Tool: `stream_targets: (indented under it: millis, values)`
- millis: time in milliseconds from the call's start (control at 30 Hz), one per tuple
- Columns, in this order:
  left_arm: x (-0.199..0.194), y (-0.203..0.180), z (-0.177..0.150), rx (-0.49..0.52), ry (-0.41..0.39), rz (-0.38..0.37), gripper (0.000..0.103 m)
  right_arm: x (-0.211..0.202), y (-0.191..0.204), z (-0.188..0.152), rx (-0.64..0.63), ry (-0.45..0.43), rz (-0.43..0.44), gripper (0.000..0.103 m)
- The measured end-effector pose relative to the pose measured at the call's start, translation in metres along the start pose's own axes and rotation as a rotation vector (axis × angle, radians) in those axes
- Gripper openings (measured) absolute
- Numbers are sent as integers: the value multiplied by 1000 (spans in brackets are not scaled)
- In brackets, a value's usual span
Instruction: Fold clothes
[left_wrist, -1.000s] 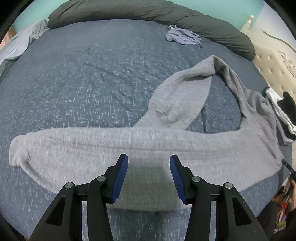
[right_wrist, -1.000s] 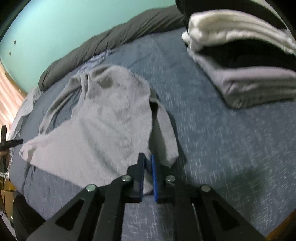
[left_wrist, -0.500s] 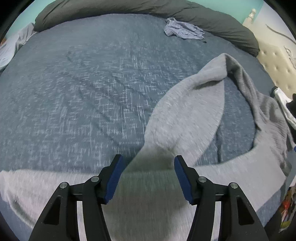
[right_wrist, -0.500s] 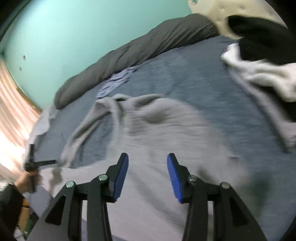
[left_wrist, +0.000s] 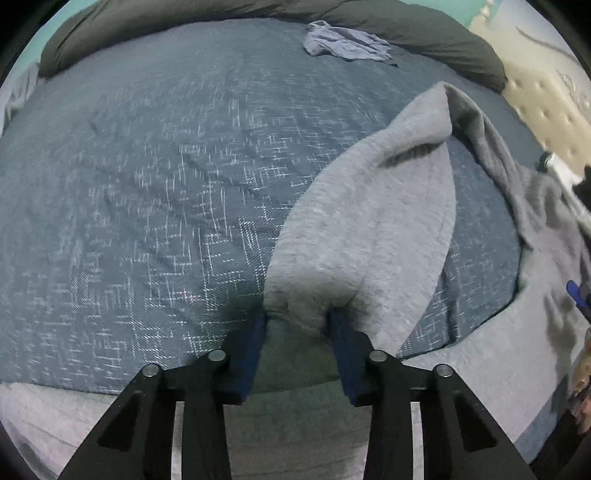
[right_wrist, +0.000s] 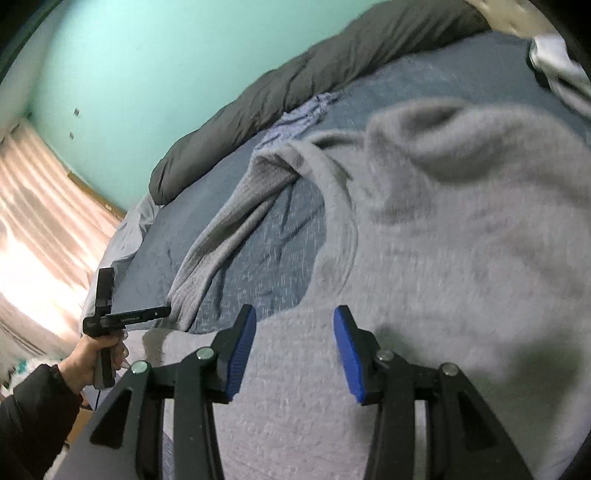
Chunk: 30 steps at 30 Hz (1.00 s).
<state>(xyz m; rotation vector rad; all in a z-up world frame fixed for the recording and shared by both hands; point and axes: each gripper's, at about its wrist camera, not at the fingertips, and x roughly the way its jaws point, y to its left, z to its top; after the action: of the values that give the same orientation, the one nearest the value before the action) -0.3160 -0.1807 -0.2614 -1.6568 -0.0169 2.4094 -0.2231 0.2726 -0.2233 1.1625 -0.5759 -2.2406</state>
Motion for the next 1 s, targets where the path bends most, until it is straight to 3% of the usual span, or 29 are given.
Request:
stream_targets:
  millis: [33,133,233,400,767,967,1000]
  values:
    - [-1,-2,-1,16,1,5,22,2,-2,-4,13,1,5,44]
    - [-7,-7,-1,56,-3,25,17,8,-5,-14,26,13,3,44]
    - [-20,-10,1,66,-26,38,15,8,-9,-17,46,2,21,44]
    - [-53,-11,10,78,-115,135,12,8,-11,-20,56,-6,39,44]
    - [-106,24,65,133,-270,430,10,9,-8,-19,56,-14,68,44]
    - [-140,42,86,165,-416,632,10,9,-11,-17,68,-17,62,44]
    - [-141,45,85,152,-430,639,10,9,-11,-18,69,-17,63,44]
